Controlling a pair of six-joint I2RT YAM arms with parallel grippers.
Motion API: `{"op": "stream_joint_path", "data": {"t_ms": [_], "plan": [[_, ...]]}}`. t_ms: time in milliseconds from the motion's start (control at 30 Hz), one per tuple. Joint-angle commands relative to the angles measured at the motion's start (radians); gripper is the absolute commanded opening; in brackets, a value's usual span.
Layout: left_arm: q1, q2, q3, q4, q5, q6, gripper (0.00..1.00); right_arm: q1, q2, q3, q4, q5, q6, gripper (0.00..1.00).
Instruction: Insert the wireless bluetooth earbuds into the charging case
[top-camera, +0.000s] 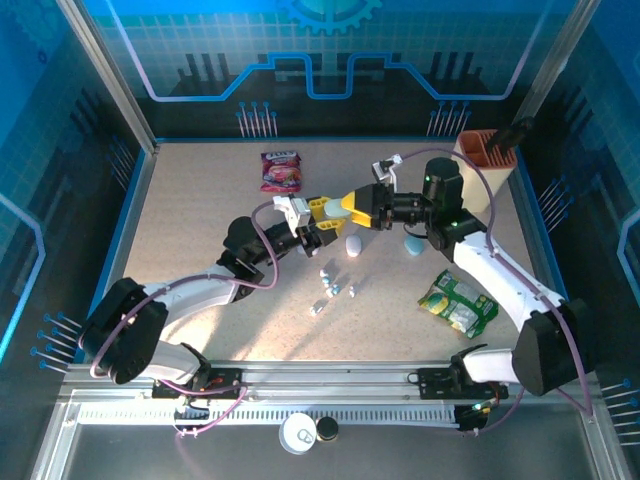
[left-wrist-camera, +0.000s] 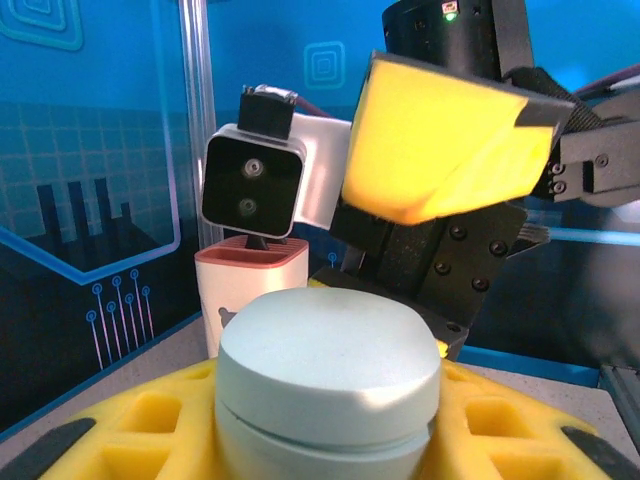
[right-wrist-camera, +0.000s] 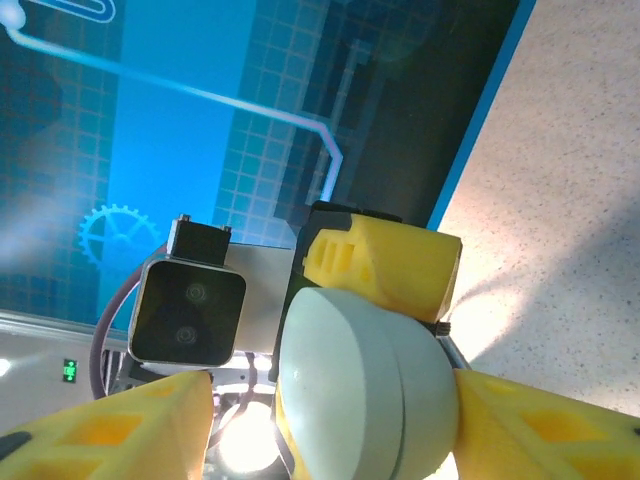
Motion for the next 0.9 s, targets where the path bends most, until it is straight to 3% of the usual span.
{"op": "stream_joint_path", "data": {"t_ms": [0,267,400,467,600,700,867], "plan": [[-0.008,0.021,0.033,0.052,0.028,-0.008,0.34,-0.012,0.016,-0.017,0.192,-0.062,0.139,0.59],[-0.007,0.042,0.050,0.047,0.027,0.005,0.34,-0.019,0.035,-0.046,0.280,-0.073,0.201,0.30],[-0.007,0.040,0.046,0.043,0.026,0.009,0.37,-0.033,0.032,-0.056,0.264,-0.060,0.180,0.22],[-0.008,0.032,0.038,0.039,0.017,0.013,0.47,-0.044,0.030,-0.066,0.260,-0.045,0.171,0.21],[-0.007,-0.004,0.001,0.015,-0.016,0.031,0.81,-0.076,0.046,-0.090,0.246,-0.030,0.148,0.21],[-0.008,-0.051,-0.036,-0.033,-0.046,0.054,0.96,-0.111,0.072,-0.114,0.241,-0.015,0.119,0.21],[-0.007,-0.155,-0.105,-0.179,-0.142,0.098,0.99,-0.186,0.144,-0.142,0.054,0.029,-0.076,0.21]]}}
